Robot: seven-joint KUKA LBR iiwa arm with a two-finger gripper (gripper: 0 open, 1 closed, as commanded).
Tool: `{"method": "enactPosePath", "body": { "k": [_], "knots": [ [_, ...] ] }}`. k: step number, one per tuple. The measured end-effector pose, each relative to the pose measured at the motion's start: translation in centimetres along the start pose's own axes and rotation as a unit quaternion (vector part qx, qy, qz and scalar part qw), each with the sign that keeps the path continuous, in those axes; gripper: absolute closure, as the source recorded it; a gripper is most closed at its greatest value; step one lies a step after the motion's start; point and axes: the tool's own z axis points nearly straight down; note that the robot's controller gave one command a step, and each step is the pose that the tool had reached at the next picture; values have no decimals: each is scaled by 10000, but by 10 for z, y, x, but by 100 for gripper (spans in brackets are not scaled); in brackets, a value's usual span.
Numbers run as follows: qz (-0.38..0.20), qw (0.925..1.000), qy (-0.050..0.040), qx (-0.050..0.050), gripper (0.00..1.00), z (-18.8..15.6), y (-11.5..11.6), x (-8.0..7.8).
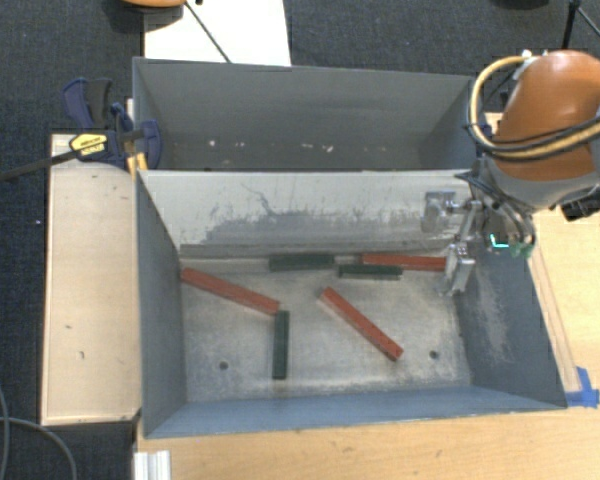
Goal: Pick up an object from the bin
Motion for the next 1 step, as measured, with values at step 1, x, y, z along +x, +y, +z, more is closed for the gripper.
{"method": "enactPosePath", "body": {
  "k": [1],
  "knots": [
    [-8, 10000, -37, 4, 0, -4, 0, -2]
  ]
}}
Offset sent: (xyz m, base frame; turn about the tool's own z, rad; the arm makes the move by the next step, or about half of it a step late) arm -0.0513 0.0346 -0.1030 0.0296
